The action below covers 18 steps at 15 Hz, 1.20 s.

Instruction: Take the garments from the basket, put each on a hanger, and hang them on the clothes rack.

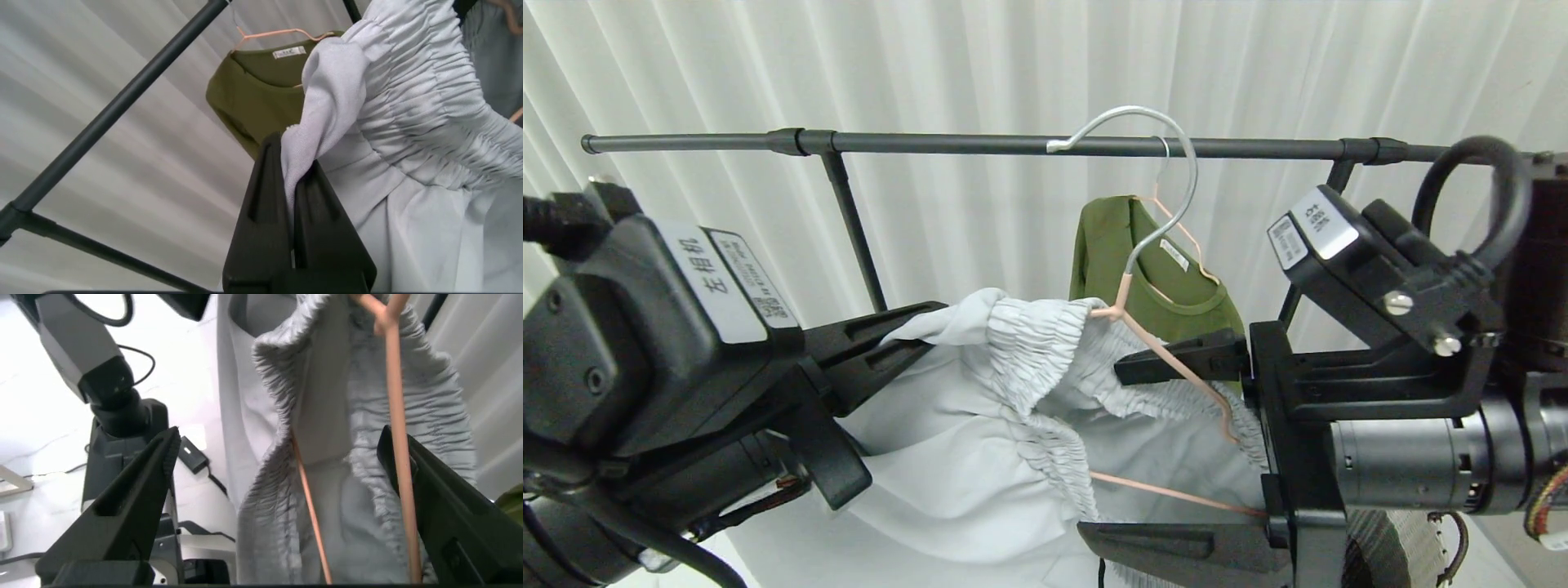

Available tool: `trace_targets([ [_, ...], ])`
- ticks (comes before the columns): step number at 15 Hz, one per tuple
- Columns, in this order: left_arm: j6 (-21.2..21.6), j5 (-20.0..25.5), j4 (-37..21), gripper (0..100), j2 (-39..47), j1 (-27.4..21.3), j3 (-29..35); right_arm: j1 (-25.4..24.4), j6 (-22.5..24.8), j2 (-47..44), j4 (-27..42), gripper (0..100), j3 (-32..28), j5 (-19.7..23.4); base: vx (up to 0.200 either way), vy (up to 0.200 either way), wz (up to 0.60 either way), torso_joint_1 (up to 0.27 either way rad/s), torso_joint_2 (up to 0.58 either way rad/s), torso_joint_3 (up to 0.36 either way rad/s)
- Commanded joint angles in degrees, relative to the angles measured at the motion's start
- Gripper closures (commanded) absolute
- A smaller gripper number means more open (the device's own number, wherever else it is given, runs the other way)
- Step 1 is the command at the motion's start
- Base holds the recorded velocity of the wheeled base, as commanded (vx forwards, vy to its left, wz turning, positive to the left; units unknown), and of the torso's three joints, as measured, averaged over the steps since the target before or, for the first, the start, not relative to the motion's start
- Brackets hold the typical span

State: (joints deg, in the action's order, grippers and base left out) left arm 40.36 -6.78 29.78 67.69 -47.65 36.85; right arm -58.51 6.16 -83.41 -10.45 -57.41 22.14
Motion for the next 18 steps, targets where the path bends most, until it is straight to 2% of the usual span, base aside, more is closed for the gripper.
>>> trace_targets([
  [1, 0.0, 0.0, 0.0, 100, 0.1, -0.1, 0.1, 0.0, 0.0, -1.7, 0.0, 0, -0.6, -0.2, 0.0, 0.0, 0.0, 0.0, 0.0, 0.0],
  [6, 0.1, 0.0, 1.0, 100, 0.2, -0.2, -0.1, -0.1, -2.9, -1.6, -0.1, 0, -1.0, -0.3, 0.0, 0.0, 0.0, 0.0, 0.0, 0.0],
  [18, 0.1, 0.0, 2.0, 100, 0.2, -0.2, -0.4, 0.2, -2.5, -2.1, -2.2, 0, -0.4, -1.5, 0.0, 0.0, 0.0, 0.0, 0.0, 0.0],
])
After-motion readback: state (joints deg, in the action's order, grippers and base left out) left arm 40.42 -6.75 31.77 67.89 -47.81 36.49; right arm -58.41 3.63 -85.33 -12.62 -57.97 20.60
